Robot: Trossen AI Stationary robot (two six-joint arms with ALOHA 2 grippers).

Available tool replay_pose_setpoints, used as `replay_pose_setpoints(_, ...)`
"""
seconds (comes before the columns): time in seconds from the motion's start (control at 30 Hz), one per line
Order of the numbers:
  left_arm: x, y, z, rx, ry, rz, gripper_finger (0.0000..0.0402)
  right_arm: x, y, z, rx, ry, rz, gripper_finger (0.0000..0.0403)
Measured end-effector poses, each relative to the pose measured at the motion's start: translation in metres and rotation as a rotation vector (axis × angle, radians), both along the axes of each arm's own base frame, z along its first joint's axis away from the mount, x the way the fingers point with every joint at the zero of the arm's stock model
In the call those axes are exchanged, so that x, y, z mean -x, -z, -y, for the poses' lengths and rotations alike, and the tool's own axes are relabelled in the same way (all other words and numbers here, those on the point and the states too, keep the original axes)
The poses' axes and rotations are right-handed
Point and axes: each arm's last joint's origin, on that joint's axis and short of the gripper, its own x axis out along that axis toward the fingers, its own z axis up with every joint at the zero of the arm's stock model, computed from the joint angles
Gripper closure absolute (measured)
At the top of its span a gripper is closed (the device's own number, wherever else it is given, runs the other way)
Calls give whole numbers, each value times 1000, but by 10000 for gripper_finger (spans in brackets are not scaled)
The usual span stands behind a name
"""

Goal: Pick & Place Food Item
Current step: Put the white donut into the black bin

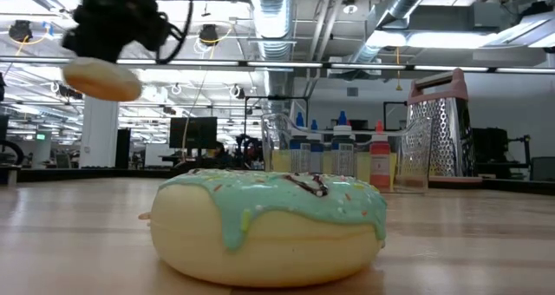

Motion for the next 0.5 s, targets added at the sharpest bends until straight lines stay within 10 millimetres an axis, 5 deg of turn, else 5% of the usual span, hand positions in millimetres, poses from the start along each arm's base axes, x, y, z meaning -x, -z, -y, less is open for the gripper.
replay_pose_setpoints(0.5, 33, 0, 97, 120, -114, -169, 293, 17, -1, -7, 11, -40, 30, 228)
